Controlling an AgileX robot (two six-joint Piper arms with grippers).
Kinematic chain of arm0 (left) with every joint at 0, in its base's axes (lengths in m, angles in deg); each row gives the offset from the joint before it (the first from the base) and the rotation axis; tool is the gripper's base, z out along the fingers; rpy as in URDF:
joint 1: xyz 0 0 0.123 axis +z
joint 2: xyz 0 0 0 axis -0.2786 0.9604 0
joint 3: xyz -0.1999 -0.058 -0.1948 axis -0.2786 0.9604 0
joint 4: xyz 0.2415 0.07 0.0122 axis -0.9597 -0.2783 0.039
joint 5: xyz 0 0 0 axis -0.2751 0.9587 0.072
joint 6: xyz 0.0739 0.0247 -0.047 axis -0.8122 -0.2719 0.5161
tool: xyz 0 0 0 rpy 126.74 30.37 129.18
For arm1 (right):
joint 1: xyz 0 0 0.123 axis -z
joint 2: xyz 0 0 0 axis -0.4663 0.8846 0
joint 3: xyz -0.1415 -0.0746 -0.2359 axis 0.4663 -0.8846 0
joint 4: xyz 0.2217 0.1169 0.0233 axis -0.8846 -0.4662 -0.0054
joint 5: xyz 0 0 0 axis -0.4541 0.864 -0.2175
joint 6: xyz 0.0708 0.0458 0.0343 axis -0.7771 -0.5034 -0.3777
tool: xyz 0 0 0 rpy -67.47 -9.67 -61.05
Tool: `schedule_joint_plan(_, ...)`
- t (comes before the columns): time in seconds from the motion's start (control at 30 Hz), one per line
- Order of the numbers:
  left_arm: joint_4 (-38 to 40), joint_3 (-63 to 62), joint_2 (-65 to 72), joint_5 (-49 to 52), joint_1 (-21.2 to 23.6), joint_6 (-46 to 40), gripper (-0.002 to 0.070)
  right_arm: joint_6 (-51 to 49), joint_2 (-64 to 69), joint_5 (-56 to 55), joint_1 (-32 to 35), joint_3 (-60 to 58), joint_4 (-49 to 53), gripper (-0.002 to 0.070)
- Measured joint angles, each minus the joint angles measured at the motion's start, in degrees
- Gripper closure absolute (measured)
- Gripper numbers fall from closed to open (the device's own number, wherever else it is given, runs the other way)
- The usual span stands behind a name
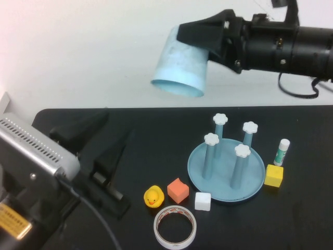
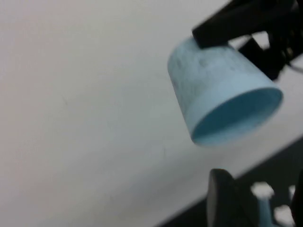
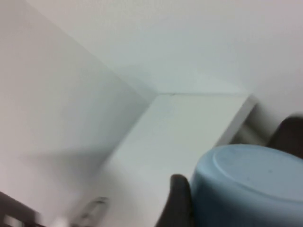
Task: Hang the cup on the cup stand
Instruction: Place the cup on the cup holder
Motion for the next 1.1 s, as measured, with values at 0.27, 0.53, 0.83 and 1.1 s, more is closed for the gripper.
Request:
schedule_joint_plan(0.27,1.2,0.0,-10.5,26.9,0.0,0.0,0.0597,38.3,0.2,-2.7,2.0,0.0,0.0,0.0114)
schedule_joint_plan(0.53,1.2,0.0,-11.9,39.6,0.0,0.0,0.0671,55.4,5.1,-19.1,2.0,-0.1,-0.3,0.0114)
schedule_joint_plan(0.83,1.2,0.0,-11.9,40.9,0.0,0.0,0.0675,56.8,14.7,-23.4,2.3,-0.1,-0.7,0.0114)
schedule_joint_plan(1.1,1.2,0.0,-11.9,41.8,0.0,0.0,0.0675,57.0,18.4,-23.1,2.3,2.1,-1.4,0.0114)
